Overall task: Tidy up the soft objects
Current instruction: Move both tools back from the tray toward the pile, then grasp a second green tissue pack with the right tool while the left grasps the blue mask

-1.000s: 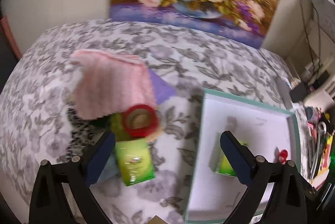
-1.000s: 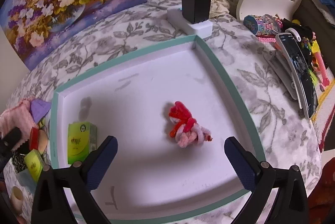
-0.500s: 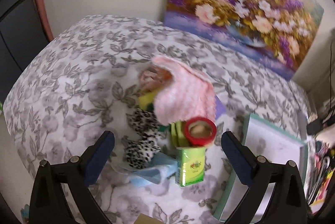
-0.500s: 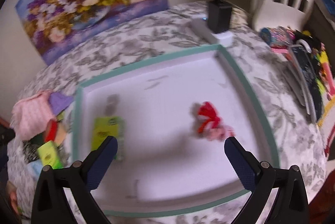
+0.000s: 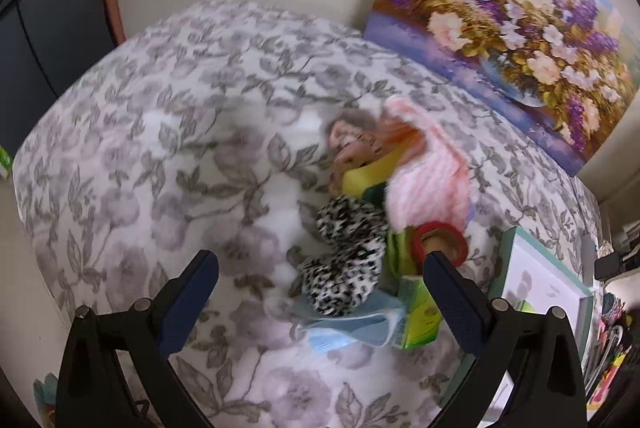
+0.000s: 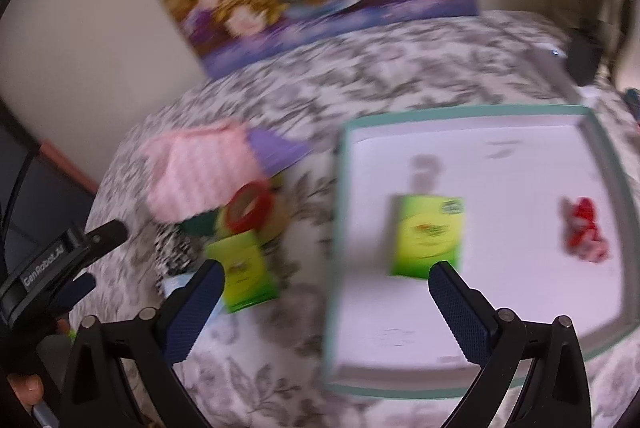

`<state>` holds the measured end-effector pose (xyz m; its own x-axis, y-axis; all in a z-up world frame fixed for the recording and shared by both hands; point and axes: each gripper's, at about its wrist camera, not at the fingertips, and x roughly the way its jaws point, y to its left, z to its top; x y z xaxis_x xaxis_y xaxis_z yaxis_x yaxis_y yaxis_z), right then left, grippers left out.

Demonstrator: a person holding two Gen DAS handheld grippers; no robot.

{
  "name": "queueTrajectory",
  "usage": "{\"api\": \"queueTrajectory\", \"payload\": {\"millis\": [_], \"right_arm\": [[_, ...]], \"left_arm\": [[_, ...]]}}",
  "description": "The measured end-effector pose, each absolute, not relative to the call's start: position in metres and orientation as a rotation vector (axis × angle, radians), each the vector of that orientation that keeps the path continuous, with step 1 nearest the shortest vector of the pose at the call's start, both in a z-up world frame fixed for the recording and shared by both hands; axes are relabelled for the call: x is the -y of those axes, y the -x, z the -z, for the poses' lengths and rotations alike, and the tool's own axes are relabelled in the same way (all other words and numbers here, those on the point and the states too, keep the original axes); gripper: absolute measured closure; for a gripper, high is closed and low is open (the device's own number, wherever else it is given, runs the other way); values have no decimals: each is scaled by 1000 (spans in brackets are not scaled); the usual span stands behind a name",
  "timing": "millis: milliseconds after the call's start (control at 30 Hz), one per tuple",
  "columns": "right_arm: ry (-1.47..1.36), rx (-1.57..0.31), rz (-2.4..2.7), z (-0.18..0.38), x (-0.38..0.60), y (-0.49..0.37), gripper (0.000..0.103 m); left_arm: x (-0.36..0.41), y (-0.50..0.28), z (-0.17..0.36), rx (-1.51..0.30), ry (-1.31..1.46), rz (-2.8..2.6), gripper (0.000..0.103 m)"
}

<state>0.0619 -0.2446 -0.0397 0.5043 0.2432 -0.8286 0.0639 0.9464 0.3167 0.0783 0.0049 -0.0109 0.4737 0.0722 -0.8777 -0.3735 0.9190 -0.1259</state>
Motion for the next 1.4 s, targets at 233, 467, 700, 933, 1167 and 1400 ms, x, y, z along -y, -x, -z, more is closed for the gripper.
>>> {"api": "queueTrajectory", "payload": {"millis": [233,467,700,933,1167,1400], "right_arm": [[-239,-1072,-211,51,207,-66,6],[-174,-1118,-264,67,185,-74,22],[-131,-1160,-291,78,172,-78,31],[-125,-1189,-300,91,168,-86,34],[-111,-1209,-304,101,166,-91,36],[-108,-1211,-316,105,161,-94,48]], "left_arm": [[-16,-79,29,-1138,398,-277,1],[-8,-85,49,-1229,448,-229,1],[-7,-91,73,-1316,506,-239,1],[-9,-92,94,-1367,567,-261,1],[-9,-90,112,-1406,610,-245,1],[-11,-87,116,-1406,634,-214,14]]}}
